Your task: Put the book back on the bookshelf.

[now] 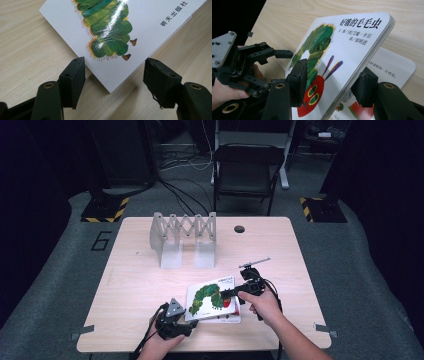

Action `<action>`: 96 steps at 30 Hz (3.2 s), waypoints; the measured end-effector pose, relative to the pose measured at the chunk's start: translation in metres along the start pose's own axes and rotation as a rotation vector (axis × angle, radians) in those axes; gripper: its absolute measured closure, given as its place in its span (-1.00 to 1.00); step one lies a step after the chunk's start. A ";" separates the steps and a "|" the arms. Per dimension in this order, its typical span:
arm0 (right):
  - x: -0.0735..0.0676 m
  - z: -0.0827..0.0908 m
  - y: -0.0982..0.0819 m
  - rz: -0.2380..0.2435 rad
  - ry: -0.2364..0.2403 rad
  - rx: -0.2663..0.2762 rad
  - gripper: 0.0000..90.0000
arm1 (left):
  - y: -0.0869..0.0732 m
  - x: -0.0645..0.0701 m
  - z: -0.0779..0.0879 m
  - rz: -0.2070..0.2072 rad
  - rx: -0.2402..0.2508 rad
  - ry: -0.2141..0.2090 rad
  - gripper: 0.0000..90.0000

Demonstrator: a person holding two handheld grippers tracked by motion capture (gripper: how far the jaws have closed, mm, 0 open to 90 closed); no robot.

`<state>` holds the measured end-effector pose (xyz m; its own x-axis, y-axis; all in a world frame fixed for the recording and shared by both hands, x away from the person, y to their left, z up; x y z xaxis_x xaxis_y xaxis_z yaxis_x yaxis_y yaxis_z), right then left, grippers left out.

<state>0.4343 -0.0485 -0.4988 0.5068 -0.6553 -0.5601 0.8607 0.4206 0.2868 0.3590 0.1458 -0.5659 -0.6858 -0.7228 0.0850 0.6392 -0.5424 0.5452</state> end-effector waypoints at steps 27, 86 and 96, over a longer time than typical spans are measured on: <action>-0.007 0.003 0.003 -0.005 -0.052 -0.076 0.29 | 0.001 -0.001 0.001 -0.003 -0.012 -0.007 -0.25; -0.040 0.020 -0.001 0.123 -0.005 -0.030 0.59 | 0.003 0.010 0.010 -0.079 -0.013 -0.054 -0.23; -0.041 0.021 -0.004 0.173 -0.004 -0.027 0.58 | 0.003 0.011 0.011 -0.097 -0.017 -0.044 -0.23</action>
<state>0.4107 -0.0368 -0.4604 0.6478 -0.5740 -0.5010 0.7588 0.5444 0.3574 0.3496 0.1409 -0.5547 -0.7592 -0.6471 0.0695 0.5745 -0.6162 0.5387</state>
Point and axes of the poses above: each handheld gripper's, and its own axes: z roughly backward along the jaws, y roughly out of its top, x roughly to its right, the point moved 7 cm from there along -z, roughly forward along the jaws, and after that the axes turned 14 degrees about -x, right-handed, at the moved point
